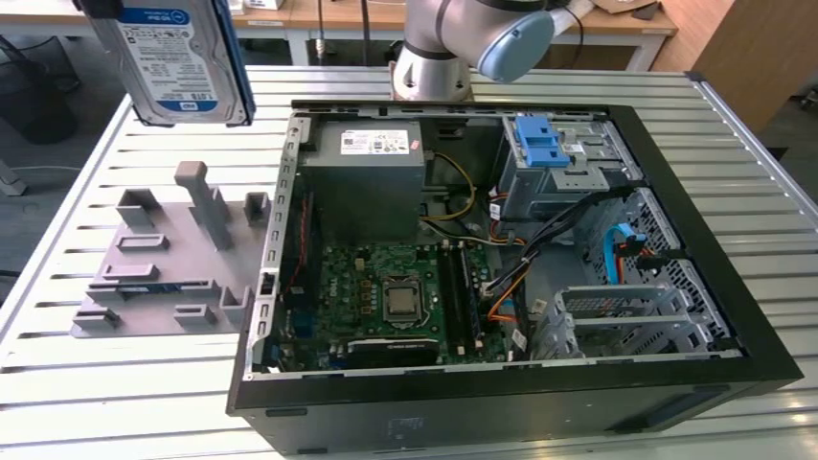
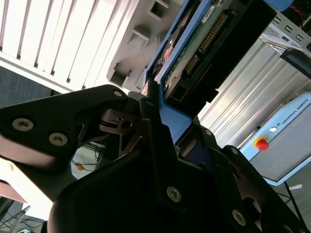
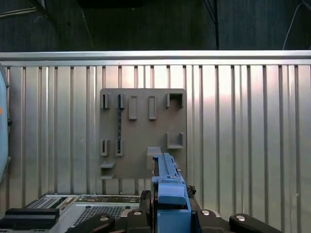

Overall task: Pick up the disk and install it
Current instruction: 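Pick up the disk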

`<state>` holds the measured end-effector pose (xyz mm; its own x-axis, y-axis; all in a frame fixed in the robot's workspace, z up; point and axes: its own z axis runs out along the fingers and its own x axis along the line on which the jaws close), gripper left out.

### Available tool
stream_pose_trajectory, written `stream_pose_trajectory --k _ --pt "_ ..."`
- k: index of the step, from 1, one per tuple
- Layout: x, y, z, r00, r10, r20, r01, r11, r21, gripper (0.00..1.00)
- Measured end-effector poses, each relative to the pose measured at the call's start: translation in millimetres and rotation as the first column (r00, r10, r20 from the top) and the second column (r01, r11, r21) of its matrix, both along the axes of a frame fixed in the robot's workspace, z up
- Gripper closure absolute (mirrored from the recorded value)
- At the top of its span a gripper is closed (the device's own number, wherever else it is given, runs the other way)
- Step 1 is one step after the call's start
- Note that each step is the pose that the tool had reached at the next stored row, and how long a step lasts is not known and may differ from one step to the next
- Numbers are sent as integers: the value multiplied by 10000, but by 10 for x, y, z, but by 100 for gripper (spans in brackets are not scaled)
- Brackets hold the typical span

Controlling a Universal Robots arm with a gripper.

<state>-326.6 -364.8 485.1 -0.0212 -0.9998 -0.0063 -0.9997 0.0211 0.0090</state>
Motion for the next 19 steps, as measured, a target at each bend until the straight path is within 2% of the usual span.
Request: stream_pose_trajectory --k 19 --pt "203 -122 0 10000 -1 -16 1 10000 0 64"
